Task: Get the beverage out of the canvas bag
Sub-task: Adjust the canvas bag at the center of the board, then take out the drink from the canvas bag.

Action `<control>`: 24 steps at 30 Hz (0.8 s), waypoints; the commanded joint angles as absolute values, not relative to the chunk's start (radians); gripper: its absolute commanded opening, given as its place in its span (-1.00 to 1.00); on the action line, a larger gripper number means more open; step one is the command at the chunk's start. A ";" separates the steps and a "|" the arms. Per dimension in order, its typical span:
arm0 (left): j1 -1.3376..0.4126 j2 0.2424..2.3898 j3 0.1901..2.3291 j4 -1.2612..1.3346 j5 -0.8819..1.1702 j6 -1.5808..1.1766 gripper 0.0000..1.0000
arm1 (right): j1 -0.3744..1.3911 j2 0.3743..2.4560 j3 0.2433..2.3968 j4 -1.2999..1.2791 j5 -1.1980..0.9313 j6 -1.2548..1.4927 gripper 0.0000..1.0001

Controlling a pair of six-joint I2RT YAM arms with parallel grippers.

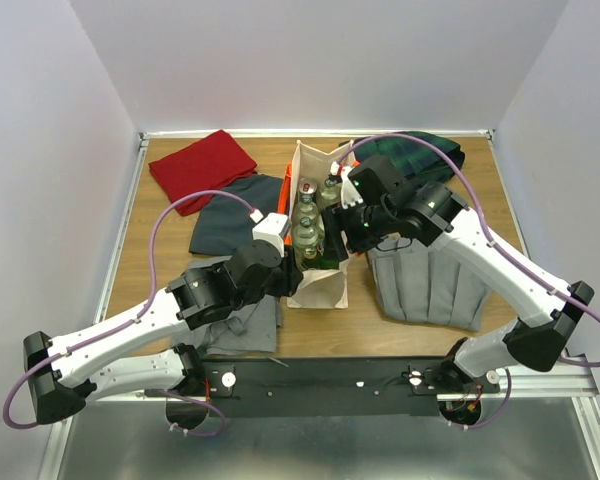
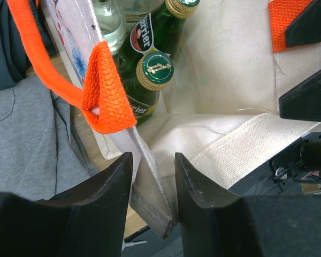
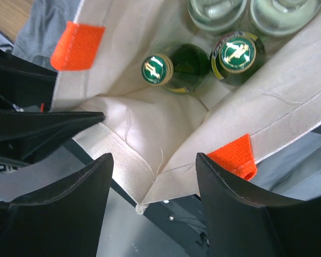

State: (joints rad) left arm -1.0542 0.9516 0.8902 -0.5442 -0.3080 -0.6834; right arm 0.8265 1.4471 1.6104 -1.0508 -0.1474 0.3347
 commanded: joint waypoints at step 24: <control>-1.072 0.963 0.839 -0.647 -0.236 -0.568 -0.38 | 0.876 1.580 1.723 -1.137 0.026 0.344 0.18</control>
